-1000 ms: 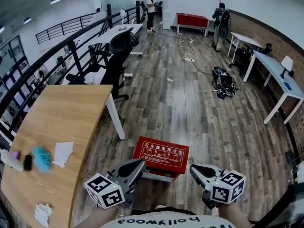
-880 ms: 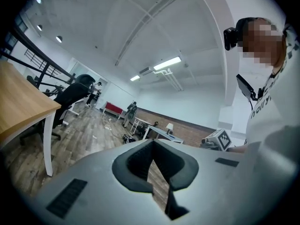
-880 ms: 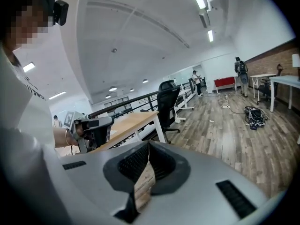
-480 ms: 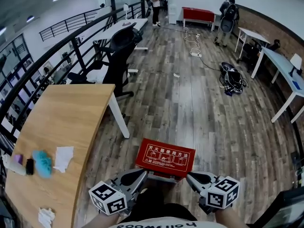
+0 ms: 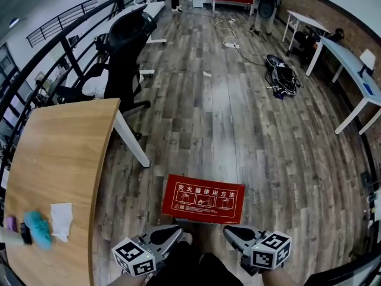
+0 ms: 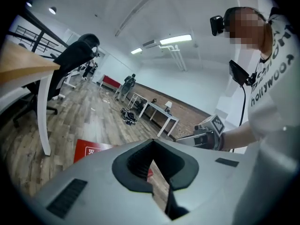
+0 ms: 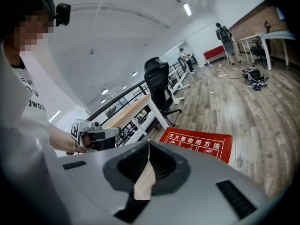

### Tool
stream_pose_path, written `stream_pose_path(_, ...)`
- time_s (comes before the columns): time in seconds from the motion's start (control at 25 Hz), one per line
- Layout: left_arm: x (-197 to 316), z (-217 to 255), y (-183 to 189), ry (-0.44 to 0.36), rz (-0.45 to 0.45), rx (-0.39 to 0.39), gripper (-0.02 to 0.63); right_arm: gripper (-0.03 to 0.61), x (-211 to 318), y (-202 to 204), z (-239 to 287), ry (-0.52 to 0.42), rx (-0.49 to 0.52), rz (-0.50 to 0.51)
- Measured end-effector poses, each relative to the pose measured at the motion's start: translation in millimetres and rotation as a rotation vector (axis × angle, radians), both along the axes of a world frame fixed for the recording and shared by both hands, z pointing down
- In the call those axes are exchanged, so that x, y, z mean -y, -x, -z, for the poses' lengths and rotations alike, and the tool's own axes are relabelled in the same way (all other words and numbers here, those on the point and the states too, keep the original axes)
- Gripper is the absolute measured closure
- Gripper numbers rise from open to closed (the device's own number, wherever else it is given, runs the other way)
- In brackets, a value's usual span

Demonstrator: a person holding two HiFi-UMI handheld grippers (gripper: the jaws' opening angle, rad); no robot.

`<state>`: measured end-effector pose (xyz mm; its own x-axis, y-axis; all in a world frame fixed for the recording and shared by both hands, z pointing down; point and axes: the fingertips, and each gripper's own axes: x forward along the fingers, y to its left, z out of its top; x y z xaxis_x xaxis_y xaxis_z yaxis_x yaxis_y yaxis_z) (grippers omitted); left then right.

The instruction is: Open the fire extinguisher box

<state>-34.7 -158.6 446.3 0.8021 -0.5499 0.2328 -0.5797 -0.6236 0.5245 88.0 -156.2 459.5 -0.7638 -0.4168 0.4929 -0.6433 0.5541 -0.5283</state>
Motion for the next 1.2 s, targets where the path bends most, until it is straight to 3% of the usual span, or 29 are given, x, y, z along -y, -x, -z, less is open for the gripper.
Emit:
stream_pose_path(0.28,6,-106,1,0.169,0.025,-0.018,0.607,0.563,7,-2,-87,0.079,0.005,-0.089)
stream_pose_path(0.32,6,-120,-2,0.194,0.019,-0.033,0.607,0.536,8,0,-100,0.098,0.024,-0.101)
stream_pose_path(0.4,7,-148,-7,0.242,0.009,-0.078,0.604,0.416,8,5,-123,0.140,0.076,-0.113)
stream_pose_path(0.44,8,-162,-10,0.264,0.005,-0.100,0.596,0.404,7,8,-134,0.158,0.107,-0.116)
stream_pose_path(0.64,13,-239,-19,0.424,0.018,-0.213,0.350,0.378,-1,21,-192,0.226,0.246,-0.158)
stream_pose_path(0.68,14,-250,-20,0.446,0.022,-0.243,0.329,0.366,-3,21,-205,0.244,0.274,-0.174)
stream_pose_path(0.8,22,-271,-21,0.430,0.008,-0.313,0.318,0.338,-2,18,-240,0.262,0.340,-0.228)
stream_pose_path(0.96,33,-286,-17,0.356,-0.023,-0.351,0.318,0.334,10,10,-269,0.200,0.381,-0.259)
stream_pose_path(1.2,54,-280,-20,0.265,-0.057,-0.422,0.318,0.334,35,8,-265,0.092,0.442,-0.239)
